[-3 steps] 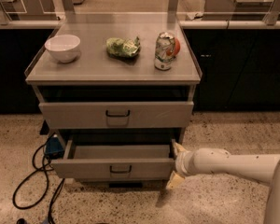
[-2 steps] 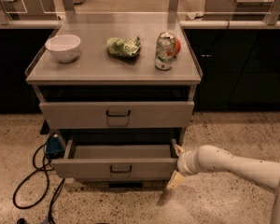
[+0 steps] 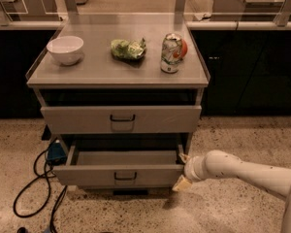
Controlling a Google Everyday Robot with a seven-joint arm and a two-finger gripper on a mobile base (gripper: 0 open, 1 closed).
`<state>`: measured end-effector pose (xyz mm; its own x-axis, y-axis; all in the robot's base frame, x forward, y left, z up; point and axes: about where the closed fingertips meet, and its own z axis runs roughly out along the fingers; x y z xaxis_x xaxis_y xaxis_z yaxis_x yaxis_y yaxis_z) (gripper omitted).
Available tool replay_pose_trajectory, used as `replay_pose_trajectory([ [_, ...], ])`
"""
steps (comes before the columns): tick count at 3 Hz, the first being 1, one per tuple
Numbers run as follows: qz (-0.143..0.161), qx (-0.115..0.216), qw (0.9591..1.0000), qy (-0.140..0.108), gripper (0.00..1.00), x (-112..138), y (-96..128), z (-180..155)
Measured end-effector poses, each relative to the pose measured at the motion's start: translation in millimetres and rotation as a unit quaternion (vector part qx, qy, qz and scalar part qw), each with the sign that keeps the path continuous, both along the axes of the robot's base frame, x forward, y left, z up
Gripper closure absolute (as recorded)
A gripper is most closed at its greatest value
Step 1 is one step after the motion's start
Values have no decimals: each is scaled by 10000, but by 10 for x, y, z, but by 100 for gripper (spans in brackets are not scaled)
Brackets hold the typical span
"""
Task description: Open middle drawer
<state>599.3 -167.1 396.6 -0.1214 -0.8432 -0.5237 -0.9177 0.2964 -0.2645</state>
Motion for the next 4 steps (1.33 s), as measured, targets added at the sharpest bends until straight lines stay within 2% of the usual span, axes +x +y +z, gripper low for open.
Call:
replay_pose_trajectory([
  [3,-1,0,10000,-1,89,0,0,49],
  [4,-259,81,9995,-130,100,-253,-158,78],
])
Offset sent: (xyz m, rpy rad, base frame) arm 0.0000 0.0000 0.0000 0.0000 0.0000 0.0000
